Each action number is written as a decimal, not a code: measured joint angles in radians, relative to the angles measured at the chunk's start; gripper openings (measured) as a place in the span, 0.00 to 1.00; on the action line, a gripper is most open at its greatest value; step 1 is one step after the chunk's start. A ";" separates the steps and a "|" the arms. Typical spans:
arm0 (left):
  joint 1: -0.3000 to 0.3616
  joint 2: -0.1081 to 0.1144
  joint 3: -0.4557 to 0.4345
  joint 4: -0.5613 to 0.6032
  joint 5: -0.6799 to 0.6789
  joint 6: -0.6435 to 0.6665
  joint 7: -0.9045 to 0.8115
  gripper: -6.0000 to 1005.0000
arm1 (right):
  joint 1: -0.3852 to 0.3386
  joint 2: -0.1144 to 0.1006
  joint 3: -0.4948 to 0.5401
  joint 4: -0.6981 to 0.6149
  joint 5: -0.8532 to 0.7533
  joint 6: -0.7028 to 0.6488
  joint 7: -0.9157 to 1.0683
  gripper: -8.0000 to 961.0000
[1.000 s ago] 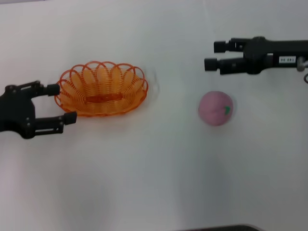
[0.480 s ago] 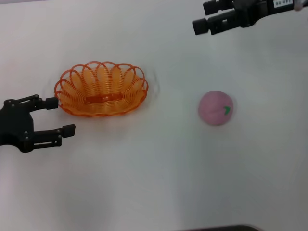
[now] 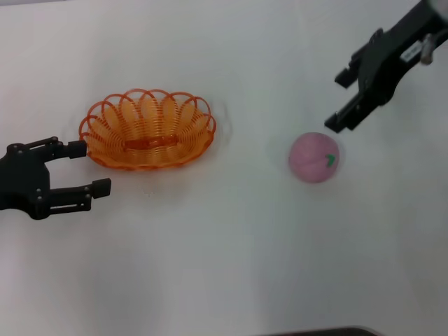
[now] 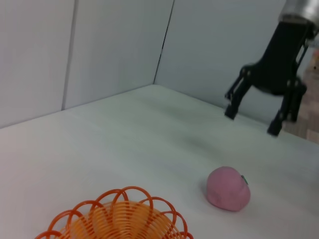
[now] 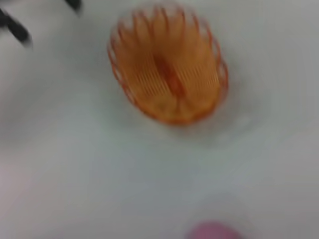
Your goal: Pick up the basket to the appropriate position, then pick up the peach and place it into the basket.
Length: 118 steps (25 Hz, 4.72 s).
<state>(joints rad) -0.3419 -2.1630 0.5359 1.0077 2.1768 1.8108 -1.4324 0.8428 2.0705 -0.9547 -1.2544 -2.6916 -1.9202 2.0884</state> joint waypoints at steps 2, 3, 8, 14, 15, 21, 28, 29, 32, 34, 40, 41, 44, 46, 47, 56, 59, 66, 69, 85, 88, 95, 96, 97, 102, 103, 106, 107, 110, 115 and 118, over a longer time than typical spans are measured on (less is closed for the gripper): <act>-0.001 0.000 0.002 0.000 0.000 -0.005 -0.004 0.85 | -0.011 0.013 -0.062 0.008 -0.034 0.037 0.018 0.92; -0.003 0.000 0.004 0.000 0.000 -0.006 -0.008 0.85 | -0.020 0.017 -0.101 0.013 -0.041 0.058 0.033 0.92; -0.007 0.000 0.005 -0.009 0.000 -0.008 -0.017 0.84 | -0.061 0.022 -0.269 0.040 -0.045 0.159 0.102 0.91; -0.010 0.000 0.007 -0.015 0.000 -0.009 -0.017 0.84 | -0.070 0.026 -0.366 0.119 -0.037 0.261 0.143 0.91; -0.011 0.000 0.007 -0.019 0.000 -0.010 -0.017 0.84 | -0.070 0.027 -0.376 0.137 -0.029 0.276 0.142 0.91; -0.013 0.000 0.007 -0.026 0.000 -0.014 -0.017 0.84 | -0.072 0.025 -0.404 0.189 0.013 0.327 0.127 0.91; -0.020 0.000 0.007 -0.044 0.000 -0.015 -0.018 0.84 | -0.068 0.023 -0.406 0.201 0.016 0.319 0.123 0.62; -0.021 0.000 0.007 -0.045 0.000 -0.015 -0.019 0.84 | -0.068 0.023 -0.407 0.202 0.016 0.319 0.123 0.58; -0.022 0.000 0.007 -0.048 0.000 -0.014 -0.023 0.84 | -0.068 0.022 -0.407 0.202 0.016 0.319 0.122 0.46; -0.023 0.000 0.007 -0.049 0.000 -0.011 -0.024 0.84 | -0.067 0.022 -0.407 0.202 0.016 0.319 0.122 0.25; -0.026 0.002 0.007 -0.048 0.000 -0.004 -0.025 0.84 | -0.067 0.022 -0.408 0.202 0.015 0.319 0.122 0.22; -0.026 0.002 0.007 -0.048 0.000 -0.004 -0.025 0.84 | -0.067 0.021 -0.408 0.202 0.015 0.319 0.121 0.21; -0.026 0.002 0.007 -0.047 0.000 -0.004 -0.026 0.84 | -0.068 0.020 -0.407 0.199 0.015 0.316 0.118 0.20; -0.026 0.002 0.007 -0.047 0.000 -0.003 -0.026 0.84 | -0.066 0.018 -0.399 0.194 0.015 0.309 0.111 0.19; -0.026 0.002 0.007 -0.047 0.000 -0.003 -0.026 0.84 | -0.065 0.018 -0.394 0.192 0.015 0.305 0.108 0.18; -0.031 0.005 0.007 -0.048 0.000 -0.003 -0.026 0.84 | -0.047 0.016 -0.298 0.091 0.031 0.238 0.063 0.10; -0.033 0.005 0.010 -0.049 0.000 -0.003 -0.027 0.84 | -0.033 0.016 -0.245 0.049 0.080 0.224 0.048 0.08; -0.035 0.005 0.012 -0.049 0.000 -0.001 -0.030 0.84 | 0.008 0.021 -0.193 0.054 0.242 0.282 0.036 0.06; -0.037 0.005 0.012 -0.049 0.000 0.000 -0.030 0.84 | 0.027 0.023 -0.236 0.114 0.327 0.355 0.039 0.06; -0.037 0.002 0.019 -0.063 0.000 -0.005 -0.031 0.84 | 0.181 0.030 -0.467 0.568 0.542 0.757 0.025 0.25; -0.041 0.003 0.019 -0.077 0.000 -0.009 -0.031 0.84 | 0.178 0.031 -0.470 0.572 0.566 0.759 0.024 0.38; -0.044 0.003 0.032 -0.080 0.000 -0.010 -0.030 0.84 | 0.175 0.030 -0.468 0.575 0.571 0.759 0.022 0.64; -0.044 0.003 0.031 -0.080 0.000 -0.010 -0.030 0.84 | 0.173 0.029 -0.465 0.575 0.571 0.758 0.022 0.66; -0.044 0.003 0.030 -0.079 0.000 -0.010 -0.030 0.84 | 0.169 0.029 -0.463 0.570 0.575 0.754 0.022 0.68; -0.040 0.004 0.019 -0.071 -0.004 -0.004 -0.030 0.84 | 0.071 0.018 -0.423 0.449 0.646 0.705 -0.008 0.81; -0.040 0.004 0.017 -0.070 -0.005 -0.004 -0.030 0.84 | 0.036 0.017 -0.398 0.409 0.666 0.690 -0.027 0.83; -0.038 0.005 0.001 -0.068 -0.008 -0.004 -0.030 0.84 | -0.084 0.017 -0.305 0.321 0.757 0.630 -0.121 0.88; -0.038 0.006 -0.009 -0.068 -0.009 -0.003 -0.030 0.84 | -0.126 0.015 -0.274 0.302 0.800 0.601 -0.161 0.88; -0.040 0.009 -0.039 -0.067 -0.009 0.004 -0.031 0.84 | -0.235 0.013 -0.156 0.276 0.901 0.486 -0.277 0.87; -0.038 0.015 -0.065 -0.062 -0.009 0.013 -0.031 0.84 | -0.381 0.004 0.000 0.289 0.930 0.319 -0.434 0.87; -0.032 0.015 -0.080 -0.056 -0.010 0.015 -0.031 0.84 | -0.457 0.000 0.037 0.302 0.927 0.269 -0.508 0.87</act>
<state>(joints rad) -0.3743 -2.1484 0.4561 0.9513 2.1673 1.8261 -1.4634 0.3858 2.0707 -0.9175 -0.9522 -1.7642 -1.6510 1.5800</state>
